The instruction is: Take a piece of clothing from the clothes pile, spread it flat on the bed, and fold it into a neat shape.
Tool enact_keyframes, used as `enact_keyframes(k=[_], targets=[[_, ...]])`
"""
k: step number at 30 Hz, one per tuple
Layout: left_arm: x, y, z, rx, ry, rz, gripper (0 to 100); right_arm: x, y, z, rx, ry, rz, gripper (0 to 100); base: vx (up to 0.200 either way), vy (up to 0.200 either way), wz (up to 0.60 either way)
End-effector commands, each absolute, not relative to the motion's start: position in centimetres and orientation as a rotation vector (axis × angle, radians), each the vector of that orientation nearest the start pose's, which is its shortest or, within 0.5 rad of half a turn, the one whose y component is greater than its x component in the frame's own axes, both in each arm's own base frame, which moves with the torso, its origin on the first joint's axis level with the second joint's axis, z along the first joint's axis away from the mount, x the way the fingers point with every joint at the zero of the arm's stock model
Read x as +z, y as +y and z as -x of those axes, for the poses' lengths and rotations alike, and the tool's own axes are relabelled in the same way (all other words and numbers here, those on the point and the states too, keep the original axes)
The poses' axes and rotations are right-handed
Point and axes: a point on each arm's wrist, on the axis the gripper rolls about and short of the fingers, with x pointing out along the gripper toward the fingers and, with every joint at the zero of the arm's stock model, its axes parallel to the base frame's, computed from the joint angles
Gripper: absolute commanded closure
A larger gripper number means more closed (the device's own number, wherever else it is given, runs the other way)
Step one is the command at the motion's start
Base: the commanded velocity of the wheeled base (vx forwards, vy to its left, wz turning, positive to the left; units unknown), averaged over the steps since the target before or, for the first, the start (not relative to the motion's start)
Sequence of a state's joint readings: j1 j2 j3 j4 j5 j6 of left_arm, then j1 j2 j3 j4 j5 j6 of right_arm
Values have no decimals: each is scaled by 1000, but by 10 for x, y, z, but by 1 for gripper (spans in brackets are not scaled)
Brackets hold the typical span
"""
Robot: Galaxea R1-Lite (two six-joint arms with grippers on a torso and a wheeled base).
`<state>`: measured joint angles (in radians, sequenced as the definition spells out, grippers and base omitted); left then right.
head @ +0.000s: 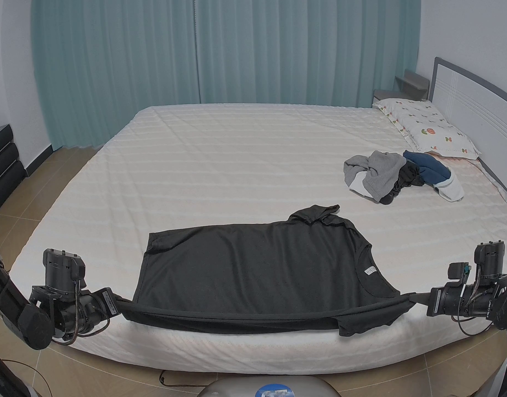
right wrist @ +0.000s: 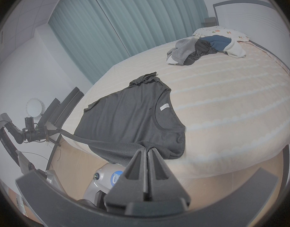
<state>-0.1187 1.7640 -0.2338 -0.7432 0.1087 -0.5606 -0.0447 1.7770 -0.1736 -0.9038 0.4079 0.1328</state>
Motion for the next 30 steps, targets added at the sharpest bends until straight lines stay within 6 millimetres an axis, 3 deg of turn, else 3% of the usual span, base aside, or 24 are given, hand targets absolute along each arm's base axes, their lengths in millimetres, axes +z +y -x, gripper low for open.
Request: enact_keyframes(k=[1,8,14,18,30], targets=[[48,-23,-210,211,773,441,100,57,-2,-201,298,689,-284,100,0,0,0],[46,-23,-201,210,791,431,100,54,-2,-185,293,709,-281,100,0,0,0],[45,-23,-205,211,791,439,100,53,-2,-184,292,721,-283,100,0,0,0],[44,-24,-211,207,791,443,100,52,-1,-190,297,723,-282,100,0,0,0],[38,-27,-246,225,771,470,100,45,-1,-237,303,705,-277,100,0,0,0]])
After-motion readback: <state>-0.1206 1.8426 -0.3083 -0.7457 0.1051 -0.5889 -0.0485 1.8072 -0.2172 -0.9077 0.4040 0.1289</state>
